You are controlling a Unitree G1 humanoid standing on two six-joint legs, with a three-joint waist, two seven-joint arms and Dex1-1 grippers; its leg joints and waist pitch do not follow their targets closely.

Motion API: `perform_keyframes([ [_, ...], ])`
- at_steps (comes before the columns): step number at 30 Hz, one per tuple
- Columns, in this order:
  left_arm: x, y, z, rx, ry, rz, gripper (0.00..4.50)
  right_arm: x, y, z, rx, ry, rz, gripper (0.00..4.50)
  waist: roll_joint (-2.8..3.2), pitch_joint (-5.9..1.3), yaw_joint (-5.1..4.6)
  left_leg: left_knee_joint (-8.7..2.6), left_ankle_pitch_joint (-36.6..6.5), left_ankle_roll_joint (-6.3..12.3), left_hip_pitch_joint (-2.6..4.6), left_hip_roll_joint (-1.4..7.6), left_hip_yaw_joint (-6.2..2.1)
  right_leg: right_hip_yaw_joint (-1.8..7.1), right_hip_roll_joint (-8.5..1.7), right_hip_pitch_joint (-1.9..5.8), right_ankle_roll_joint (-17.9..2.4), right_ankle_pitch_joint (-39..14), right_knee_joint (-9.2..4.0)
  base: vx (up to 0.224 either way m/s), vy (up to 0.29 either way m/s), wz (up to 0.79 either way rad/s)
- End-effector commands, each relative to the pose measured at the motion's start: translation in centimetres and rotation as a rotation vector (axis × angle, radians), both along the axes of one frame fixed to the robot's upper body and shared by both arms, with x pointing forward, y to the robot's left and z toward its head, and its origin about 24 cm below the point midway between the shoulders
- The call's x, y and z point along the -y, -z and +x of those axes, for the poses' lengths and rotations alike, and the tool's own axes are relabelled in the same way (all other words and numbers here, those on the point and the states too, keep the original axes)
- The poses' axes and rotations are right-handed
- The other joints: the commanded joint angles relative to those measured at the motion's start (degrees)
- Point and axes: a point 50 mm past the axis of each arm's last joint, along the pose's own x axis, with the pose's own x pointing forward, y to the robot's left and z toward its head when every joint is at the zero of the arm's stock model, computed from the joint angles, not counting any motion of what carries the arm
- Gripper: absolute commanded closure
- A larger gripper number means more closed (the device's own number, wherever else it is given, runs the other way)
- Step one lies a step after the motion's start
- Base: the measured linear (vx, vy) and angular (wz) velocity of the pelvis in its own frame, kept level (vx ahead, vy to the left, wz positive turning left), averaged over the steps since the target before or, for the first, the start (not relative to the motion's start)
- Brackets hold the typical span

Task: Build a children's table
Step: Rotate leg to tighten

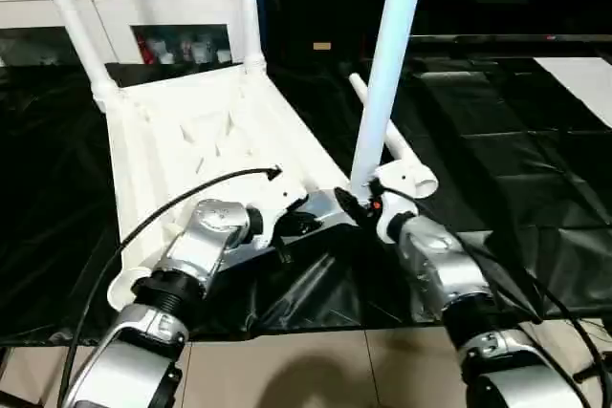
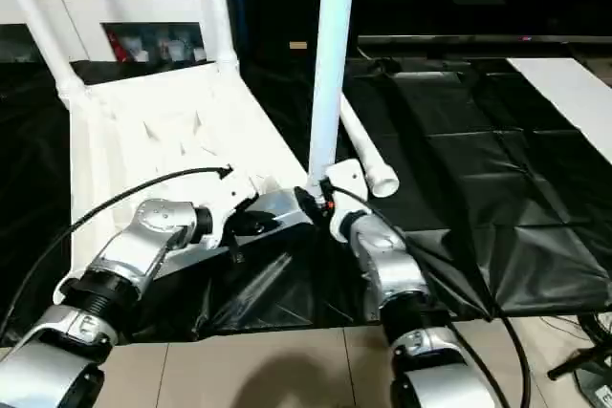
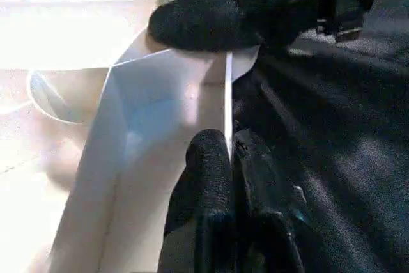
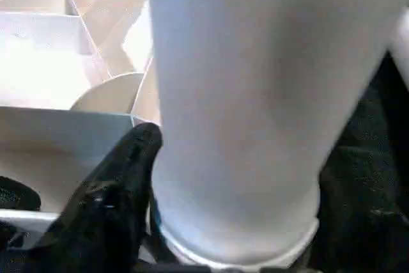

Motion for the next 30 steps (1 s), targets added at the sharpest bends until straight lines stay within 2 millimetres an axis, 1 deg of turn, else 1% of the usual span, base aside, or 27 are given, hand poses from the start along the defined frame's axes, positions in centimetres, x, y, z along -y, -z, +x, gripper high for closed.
perform_keyframes([
  [1, 2.6, -0.1, -0.8, 0.012, 0.129, -0.017, 4.50, -2.1, 0.6, -0.7, -0.044, -0.138, 0.004, 0.80, 0.22, -2.22, -0.39, -5.09, -25.92, 1.02, 0.15, 1.24, -1.13, 2.02, -2.94, 1.33, -6.83, -27.79, -5.58, 0.000, 0.000, 0.00],
  [2, 2.6, -0.1, -0.8, 0.012, 0.129, -0.017, 4.50, -2.1, 0.6, -0.7, -0.044, -0.138, 0.004, 0.72, 0.21, -2.30, -0.42, -5.08, -25.82, 1.05, 0.16, 1.29, -1.08, 2.15, -2.92, 1.32, -7.23, -26.71, -5.44, 0.000, 0.000, 0.00],
  [4, 1.8, -0.3, -1.1, 0.014, 0.168, -0.022, 4.50, -0.8, 0.1, -0.5, -0.014, -0.172, -0.017, 0.67, 0.09, -2.56, -0.18, -4.98, -23.99, 1.48, 0.15, 1.34, -0.75, 2.62, -2.96, 1.43, -9.34, -21.99, -4.91, 0.000, 0.000, 0.00],
  [5, 1.5, -0.4, -1.3, 0.024, 0.198, -0.026, 4.50, -0.4, 0.0, -0.6, -0.007, -0.215, -0.014, 0.67, 0.11, -2.65, -0.02, -4.92, -23.13, 1.84, 0.09, 1.38, -0.70, 2.71, -3.01, 1.59, -9.94, -20.45, -4.75, 0.000, 0.000, 0.00],
  [6, 1.0, -0.4, -1.6, 0.016, 0.233, -0.037, 4.50, 0.0, -0.3, -0.8, 0.000, -0.280, -0.017, 0.67, 0.02, -2.83, 0.08, -4.77, -20.94, 2.83, -0.18, 1.43, -0.48, 2.84, -3.03, 1.87, -11.18, -17.27, -4.36, 0.000, 0.000, 0.00],
  [7, 0.8, -0.5, -1.6, 0.013, 0.243, -0.038, 4.50, 0.2, -0.3, -0.9, 0.000, -0.301, -0.017, 0.67, 0.03, -2.91, 0.26, -4.58, -19.35, 3.58, -0.12, 1.49, -0.18, 2.99, -3.02, 1.77, -12.19, -14.95, -4.14, 0.059, -0.023, 0.09],
  [8, 0.1, -0.5, -1.9, 0.005, 0.286, -0.037, 4.50, 0.7, -0.5, -1.4, -0.003, -0.392, -0.020, 0.67, -0.04, -2.94, 0.23, -4.48, -18.68, 3.91, -0.03, 1.43, -0.03, 3.02, -2.93, 1.73, -12.66, -14.11, -4.06, 0.059, -0.023, 0.09],
  [9, 0.1, -0.5, -1.9, 0.005, 0.286, -0.037, 4.50, 0.7, -0.5, -1.4, -0.003, -0.392, -0.020, 0.67, -0.07, -3.24, 0.41, -4.25, -16.00, 4.75, -0.32, 1.46, -0.06, 3.03, -3.03, 2.30, -13.50, -11.02, -3.54, 0.070, -0.032, 0.07],
  [10, -0.5, -0.5, -2.1, -0.004, 0.311, -0.028, 4.50, 1.0, -0.6, -1.7, 0.002, -0.455, -0.031, 0.67, -0.02, -3.65, 0.59, -3.95, -11.33, 6.08, -0.60, 1.43, 0.03, 2.97, -2.94, 2.66, -14.57, -5.32, -2.84, 0.072, -0.038, 0.03],
  [11, -1.1, -0.5, -2.2, -0.009, 0.333, -0.016, 4.50, 1.4, -0.7, -2.2, -0.006, -0.530, -0.032, 0.67, 0.05, -3.73, 0.75, -3.79, -9.19, 6.82, -0.49, 1.51, 0.13, 3.00, -2.99, 2.61, -15.28, -2.36, -2.51, 0.072, -0.038, 0.03],
  [12, -1.5, -0.5, -2.2, -0.015, 0.344, -0.007, 4.50, 1.6, -0.7, -2.5, -0.014, -0.582, -0.033, 0.67, 0.00, -3.92, 1.07, -3.41, -5.48, 8.44, -0.76, 1.37, 0.24, 2.93, -2.84, 2.99, -16.43, 2.77, -1.85, 0.053, -0.032, 0.01],
  [13, -2.1, -0.6, -2.1, -0.021, 0.352, 0.008, 4.50, 2.0, -0.8, -2.8, -0.024, -0.640, -0.036, 0.67, -0.13, -4.08, 1.72, -3.07, -2.65, 9.99, -0.86, 1.38, 0.35, 2.80, -2.62, 3.05, -16.81, 6.64, -1.36, 0.000, 0.000, 0.00],
  [14, -2.2, -0.6, -2.1, -0.022, 0.352, 0.010, 4.50, 2.1, -0.8, -2.9, -0.025, -0.645, -0.036, 0.67, -0.08, -4.17, 2.04, -2.84, -1.45, 10.60, -0.88, 1.33, 0.39, 2.78, -2.68, 2.99, -17.08, 8.18, -1.13, 0.000, 0.000, 0.00],
  [15, -2.8, -0.6, -2.1, -0.027, 0.368, 0.024, 4.50, 2.4, -0.9, -3.1, -0.035, -0.691, -0.037, 0.67, -0.04, -4.02, 2.25, -2.80, -0.64, 11.45, -0.96, 1.47, 0.40, 2.72, -2.75, 2.79, -17.62, 9.04, -0.96, 0.000, 0.000, 0.00],
  [16, -3.2, -0.7, -2.1, -0.030, 0.379, 0.035, 4.50, 2.7, -1.0, -3.1, -0.040, -0.727, -0.043, 0.67, -0.05, -3.75, 2.48, -2.86, -2.38, 11.10, -0.91, 1.56, 0.47, 2.68, -2.80, 2.66, -17.45, 6.30, -1.15, 0.000, 0.000, 0.00],
  [17, -3.5, -0.8, -2.1, -0.034, 0.392, 0.045, 4.50, 2.9, -1.2, -3.2, -0.044, -0.761, -0.049, 0.67, -0.06, -3.68, 2.53, -2.95, -3.69, 10.69, -0.87, 1.62, 0.44, 2.61, -2.80, 2.68, -17.20, 4.10, -1.31, 0.000, 0.000, 0.00],
  [18, -3.7, -0.8, -2.1, -0.038, 0.400, 0.047, 4.50, 2.9, -1.3, -3.2, -0.046, -0.773, -0.051, 0.84, -0.16, -3.62, 2.64, -3.05, -5.03, 10.12, -0.76, 1.70, 0.45, 2.60, -2.86, 2.68, -16.88, 1.81, -1.51, 0.000, 0.000, 0.00],
  [19, -3.7, -0.9, -2.1, -0.040, 0.404, 0.048, 4.50, 2.9, -1.3, -3.2, -0.046, -0.779, -0.052, 0.94, 0.02, -3.29, 2.87, -3.43, -8.39, 7.86, -0.54, 1.92, 0.46, 2.70, -2.87, 2.45, -15.91, -4.04, -2.00, 0.000, 0.000, 0.00],
  [20, -3.9, -0.9, -2.1, -0.044, 0.412, 0.052, 4.50, 2.9, -1.4, -3.2, -0.046, -0.790, -0.052, 1.01, 0.01, -3.23, 2.95, -3.54, -9.43, 7.08, -0.44, 1.94, 0.45, 2.75, -2.87, 2.40, -15.58, -5.62, -2.14, 0.000, 0.000, 0.00],
  [21, -4.0, -0.9, -2.1, -0.048, 0.423, 0.057, 4.50, 2.9, -1.5, -3.1, -0.046, -0.803, -0.051, 1.01, 0.06, -3.06, 2.99, -3.75, -11.38, 5.68, -0.33, 1.94, 0.41, 2.83, -2.82, 2.27, -14.98, -8.32, -2.42, 0.000, 0.000, 0.00],
  [23, -4.3, -1.0, -2.2, -0.058, 0.449, 0.067, 4.50, 2.8, -1.9, -3.0, -0.046, -0.834, -0.047, 1.14, -0.02, -3.06, 3.03, -3.91, -12.93, 4.29, -0.10, 1.97, 0.38, 2.92, -2.83, 2.16, -14.34, -10.63, -2.62, 0.000, 0.000, 0.00],
  [24, -4.4, -1.0, -2.2, -0.061, 0.457, 0.068, 4.50, 2.7, -2.0, -2.9, -0.048, -0.847, -0.043, 1.27, -0.05, -3.02, 2.96, -3.96, -13.35, 3.86, -0.17, 1.95, 0.37, 2.98, -2.82, 2.17, -14.17, -10.96, -2.61, 0.000, 0.000, 0.00],
  [26, -4.5, -1.0, -2.2, -0.065, 0.468, 0.072, 4.50, 2.6, -2.2, -2.9, -0.049, -0.864, -0.040, 1.44, -0.11, -3.14, 3.11, -3.88, -12.78, 3.85, -0.14, 1.93, 0.43, 3.04, -2.84, 2.12, -14.16, -10.16, -2.53, 0.000, 0.000, 0.00],
  [28, -4.6, -0.9, -2.2, -0.068, 0.475, 0.077, 4.50, 2.6, -2.2, -3.0, -0.052, -0.882, -0.038, 1.56, -0.17, -3.30, 3.27, -3.80, -11.16, 4.16, -0.17, 1.98, 0.45, 3.04, -2.86, 2.19, -14.55, -7.84, -2.21, 0.000, 0.000, 0.00],
  [29, -4.6, -0.9, -2.2, -0.069, 0.478, 0.078, 4.50, 2.5, -2.2, -3.0, -0.056, -0.891, -0.037, 1.65, -0.12, -3.39, 3.30, -3.70, -9.81, 4.50, -0.31, 1.93, 0.46, 3.03, -2.85, 2.28, -14.86, -5.92, -1.94, 0.000, 0.000, 0.00],
  [30, -4.7, -0.9, -2.2, -0.069, 0.480, 0.079, 4.50, 2.5, -2.2, -3.1, -0.060, -0.899, -0.036, 1.65, -0.23, -3.47, 3.30, -3.59, -8.90, 4.96, -0.40, 1.84, 0.50, 3.00, -2.84, 2.38, -15.12, -4.51, -1.81, 0.000, 0.000, 0.00],
])
